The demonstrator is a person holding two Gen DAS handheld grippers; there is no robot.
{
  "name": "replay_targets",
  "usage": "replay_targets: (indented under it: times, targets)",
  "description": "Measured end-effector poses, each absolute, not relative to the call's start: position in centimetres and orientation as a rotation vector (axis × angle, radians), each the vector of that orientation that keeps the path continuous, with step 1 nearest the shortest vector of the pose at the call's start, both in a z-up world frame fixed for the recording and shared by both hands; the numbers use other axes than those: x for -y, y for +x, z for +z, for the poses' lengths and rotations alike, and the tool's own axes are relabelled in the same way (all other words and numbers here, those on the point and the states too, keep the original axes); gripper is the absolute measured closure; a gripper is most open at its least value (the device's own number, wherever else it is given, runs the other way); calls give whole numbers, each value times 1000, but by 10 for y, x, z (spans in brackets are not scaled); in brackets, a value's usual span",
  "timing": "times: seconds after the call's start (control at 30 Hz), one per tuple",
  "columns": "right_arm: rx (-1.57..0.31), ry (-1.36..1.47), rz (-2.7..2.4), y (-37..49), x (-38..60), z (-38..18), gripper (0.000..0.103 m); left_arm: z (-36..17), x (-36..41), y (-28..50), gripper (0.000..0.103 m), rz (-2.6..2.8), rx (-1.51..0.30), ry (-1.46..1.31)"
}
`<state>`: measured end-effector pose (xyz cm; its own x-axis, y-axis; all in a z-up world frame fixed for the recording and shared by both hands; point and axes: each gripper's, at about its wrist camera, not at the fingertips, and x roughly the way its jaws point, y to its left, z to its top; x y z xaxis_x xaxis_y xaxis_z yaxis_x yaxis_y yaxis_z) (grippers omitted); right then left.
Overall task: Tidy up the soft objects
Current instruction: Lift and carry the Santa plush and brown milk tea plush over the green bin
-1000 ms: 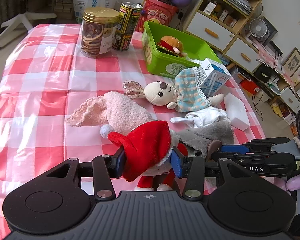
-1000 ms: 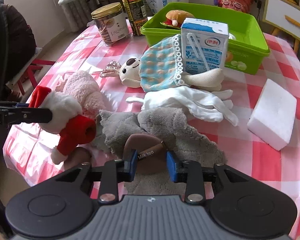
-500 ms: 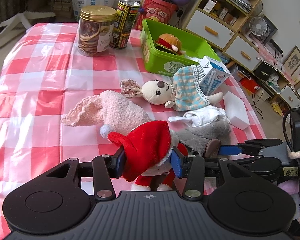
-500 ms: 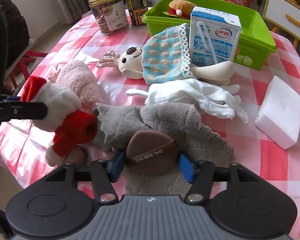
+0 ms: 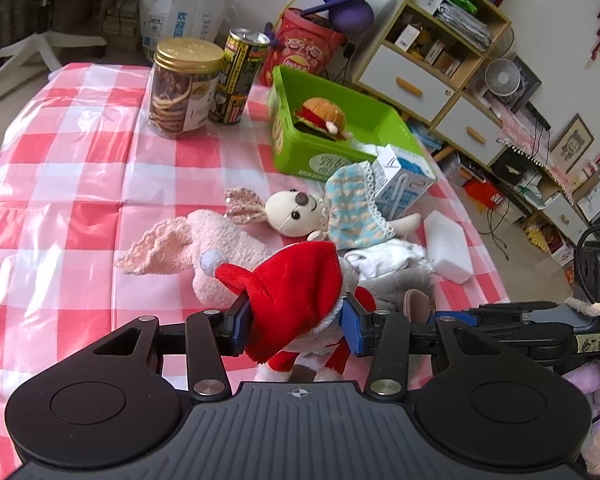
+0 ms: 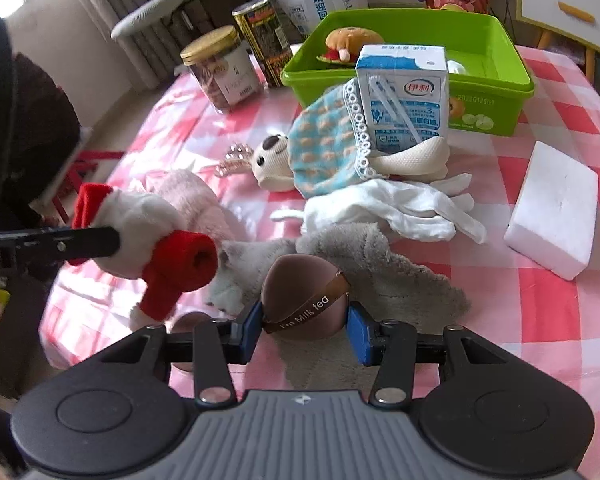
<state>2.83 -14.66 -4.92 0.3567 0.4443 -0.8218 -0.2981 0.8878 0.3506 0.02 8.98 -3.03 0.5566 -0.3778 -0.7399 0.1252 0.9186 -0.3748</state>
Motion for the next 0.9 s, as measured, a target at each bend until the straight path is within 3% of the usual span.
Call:
replay_targets:
  times: [0.9]
  targets:
    - [-986, 532, 480, 54, 199, -18, 83, -15, -87, 22, 57, -270, -802, -398]
